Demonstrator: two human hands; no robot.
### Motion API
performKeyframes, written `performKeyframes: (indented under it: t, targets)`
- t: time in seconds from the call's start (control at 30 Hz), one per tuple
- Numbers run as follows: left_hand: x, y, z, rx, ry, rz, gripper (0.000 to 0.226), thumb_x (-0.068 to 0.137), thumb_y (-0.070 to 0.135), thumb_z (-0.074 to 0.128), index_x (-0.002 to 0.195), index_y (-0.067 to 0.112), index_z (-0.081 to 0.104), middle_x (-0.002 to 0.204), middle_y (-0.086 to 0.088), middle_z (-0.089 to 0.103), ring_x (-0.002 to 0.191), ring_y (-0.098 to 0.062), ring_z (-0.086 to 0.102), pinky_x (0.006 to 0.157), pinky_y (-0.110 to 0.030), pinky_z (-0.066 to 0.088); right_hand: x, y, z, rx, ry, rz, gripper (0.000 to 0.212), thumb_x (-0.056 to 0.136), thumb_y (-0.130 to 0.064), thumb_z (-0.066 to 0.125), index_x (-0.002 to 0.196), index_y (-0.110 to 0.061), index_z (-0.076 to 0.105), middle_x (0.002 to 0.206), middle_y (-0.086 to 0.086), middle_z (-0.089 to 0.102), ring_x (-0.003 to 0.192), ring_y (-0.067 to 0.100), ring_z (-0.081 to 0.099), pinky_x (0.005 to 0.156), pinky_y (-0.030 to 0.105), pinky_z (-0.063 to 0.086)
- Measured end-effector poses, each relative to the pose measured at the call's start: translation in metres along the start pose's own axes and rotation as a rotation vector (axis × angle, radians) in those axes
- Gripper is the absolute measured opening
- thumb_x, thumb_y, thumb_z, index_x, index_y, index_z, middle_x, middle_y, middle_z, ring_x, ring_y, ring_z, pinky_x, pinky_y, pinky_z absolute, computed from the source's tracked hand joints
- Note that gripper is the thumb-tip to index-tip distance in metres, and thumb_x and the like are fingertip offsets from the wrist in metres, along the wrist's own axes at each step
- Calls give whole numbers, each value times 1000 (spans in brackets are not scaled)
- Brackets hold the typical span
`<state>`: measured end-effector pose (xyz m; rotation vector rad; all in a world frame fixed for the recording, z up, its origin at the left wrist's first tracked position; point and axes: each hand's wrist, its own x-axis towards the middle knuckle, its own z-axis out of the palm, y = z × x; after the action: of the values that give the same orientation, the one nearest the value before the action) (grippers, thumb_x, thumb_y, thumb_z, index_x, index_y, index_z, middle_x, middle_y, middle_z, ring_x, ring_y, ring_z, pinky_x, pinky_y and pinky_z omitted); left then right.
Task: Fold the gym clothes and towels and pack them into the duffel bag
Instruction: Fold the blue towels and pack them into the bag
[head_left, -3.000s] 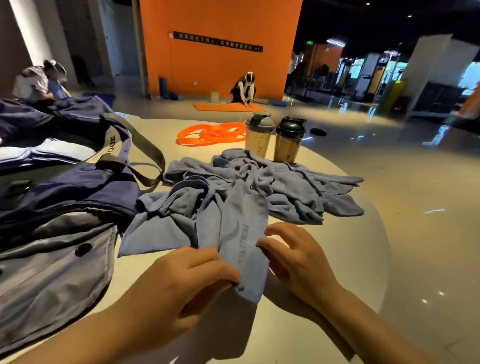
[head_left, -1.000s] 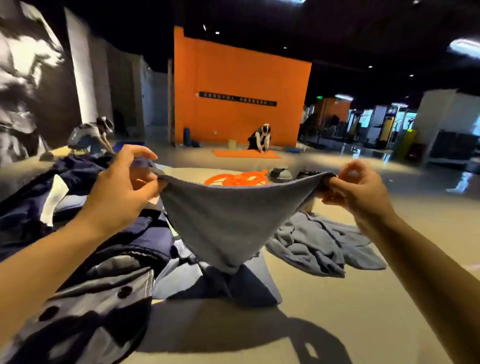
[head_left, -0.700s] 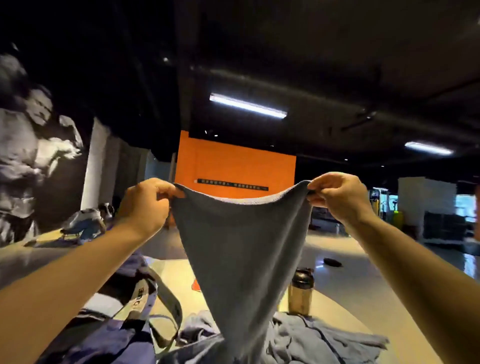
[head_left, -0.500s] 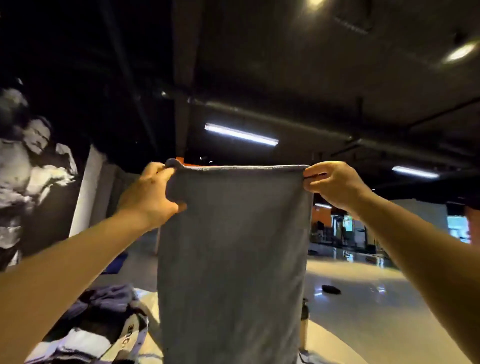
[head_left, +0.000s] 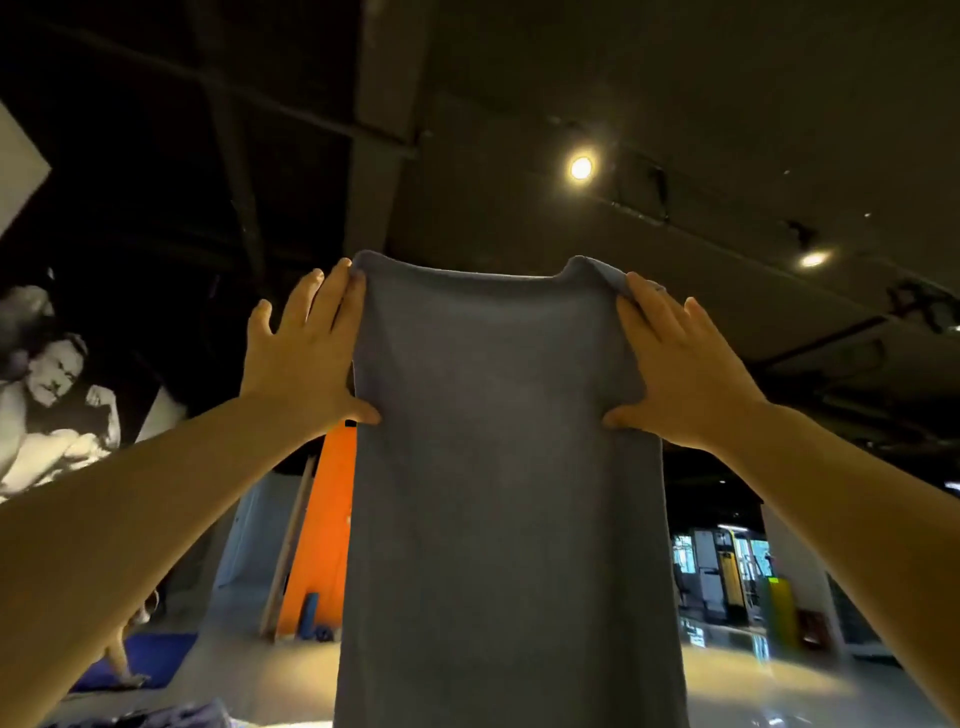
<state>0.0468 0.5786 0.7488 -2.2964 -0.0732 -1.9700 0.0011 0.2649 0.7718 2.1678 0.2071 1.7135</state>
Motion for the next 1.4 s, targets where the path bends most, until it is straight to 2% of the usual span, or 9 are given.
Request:
performKeyframes:
  t: [0.33, 0.53, 0.67, 0.77, 0.83, 0.93, 1.07, 1.27, 1.4]
  targets:
    - [16, -6, -49, 77, 101, -13, 137, 60, 74, 70, 151, 16, -15, 161, -4, -9, 147, -26, 3, 113, -54, 21, 12, 16, -44, -49, 97, 27, 120, 68, -55, 76, 152, -9, 3, 160, 9, -3, 147, 28, 4, 118, 44, 3]
    - [-3, -7, 2, 65, 18, 9, 133, 62, 73, 69, 152, 17, -12, 161, -4, -6, 147, -27, 6, 114, -54, 20, 7, -4, 14, 1, 26, 3, 118, 70, -58, 73, 153, -12, 3, 160, 8, -2, 147, 28, 6, 119, 46, 4]
    - [-28, 2, 62, 48, -97, 32, 135, 62, 70, 72, 151, 14, -13, 161, -5, -5, 147, -26, 6, 113, -54, 21, -4, -23, 87, 21, 10, -30, 120, 57, -54, 85, 148, -4, 26, 156, 18, 22, 141, 38, 27, 113, 56, 19]
    - [-53, 10, 118, 32, -169, 57, 137, 58, 66, 77, 153, 12, -5, 161, -6, 0, 146, -27, 12, 110, -55, 24, -21, -40, 146, 52, -133, -26, 120, 69, -58, 75, 153, -11, 3, 160, 9, -1, 148, 28, 3, 119, 50, 5]
    - [-71, 17, 156, 34, -292, 39, 136, 63, 67, 74, 150, 14, -17, 160, -3, -11, 148, -24, 2, 114, -52, 19, -35, -51, 188, 95, -220, -17, 120, 73, -60, 69, 151, -16, -10, 160, 4, -14, 147, 22, -9, 119, 45, -5]
    - [-102, 28, 210, 37, -488, 14, 134, 70, 66, 70, 145, 19, -31, 157, 1, -26, 147, -22, -12, 117, -49, 9, -64, -73, 251, 186, -263, -36, 121, 72, -57, 73, 144, -20, -17, 160, 5, -14, 148, 24, -7, 116, 41, -11]
    - [-149, 39, 266, 27, -623, 24, 127, 73, 66, 66, 148, 17, -23, 155, 0, -29, 147, -23, -15, 117, -51, 8, -102, -100, 317, 263, -380, -32, 125, 72, -54, 75, 146, -19, -20, 159, 3, -15, 148, 23, -8, 115, 33, -10]
    - [-202, 48, 309, -13, -692, 83, 118, 76, 65, 64, 151, 15, -11, 158, -2, -20, 147, -23, -8, 117, -51, 12, -151, -123, 368, 260, -465, -87, 123, 69, -59, 75, 152, -16, -5, 161, 6, -3, 148, 28, 3, 115, 36, -2]
    - [-236, 45, 308, -297, -578, 54, 93, 82, 45, 70, 152, 11, 19, 159, -7, 16, 143, -30, 25, 109, -53, 27, -188, -136, 372, 272, -423, -158, 117, 52, -53, 88, 144, -1, 37, 149, 20, 36, 133, 40, 41, 106, 46, 27]
